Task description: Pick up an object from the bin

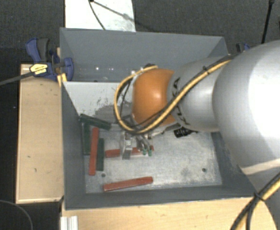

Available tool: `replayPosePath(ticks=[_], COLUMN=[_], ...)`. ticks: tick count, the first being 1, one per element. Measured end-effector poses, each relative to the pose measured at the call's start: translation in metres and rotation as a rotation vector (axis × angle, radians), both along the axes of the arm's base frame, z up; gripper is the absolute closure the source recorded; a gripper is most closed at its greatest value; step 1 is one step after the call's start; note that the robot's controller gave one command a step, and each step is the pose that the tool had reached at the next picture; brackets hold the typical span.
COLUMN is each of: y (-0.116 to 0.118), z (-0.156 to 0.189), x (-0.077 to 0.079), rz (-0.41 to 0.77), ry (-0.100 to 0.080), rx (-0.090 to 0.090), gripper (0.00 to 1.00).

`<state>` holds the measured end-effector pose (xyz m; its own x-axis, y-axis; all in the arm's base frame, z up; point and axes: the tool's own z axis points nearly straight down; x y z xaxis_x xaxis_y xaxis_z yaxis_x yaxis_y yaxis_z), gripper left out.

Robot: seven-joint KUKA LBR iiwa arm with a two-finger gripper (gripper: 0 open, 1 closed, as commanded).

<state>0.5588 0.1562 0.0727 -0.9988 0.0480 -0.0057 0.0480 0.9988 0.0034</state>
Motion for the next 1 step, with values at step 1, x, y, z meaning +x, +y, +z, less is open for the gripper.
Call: replayPosePath(ticks=[1], y=[0.0541], z=[-0.0012], x=[0.0167], rz=[-0.087], ry=[0.004], rx=[-0.002], gripper=[1.0])
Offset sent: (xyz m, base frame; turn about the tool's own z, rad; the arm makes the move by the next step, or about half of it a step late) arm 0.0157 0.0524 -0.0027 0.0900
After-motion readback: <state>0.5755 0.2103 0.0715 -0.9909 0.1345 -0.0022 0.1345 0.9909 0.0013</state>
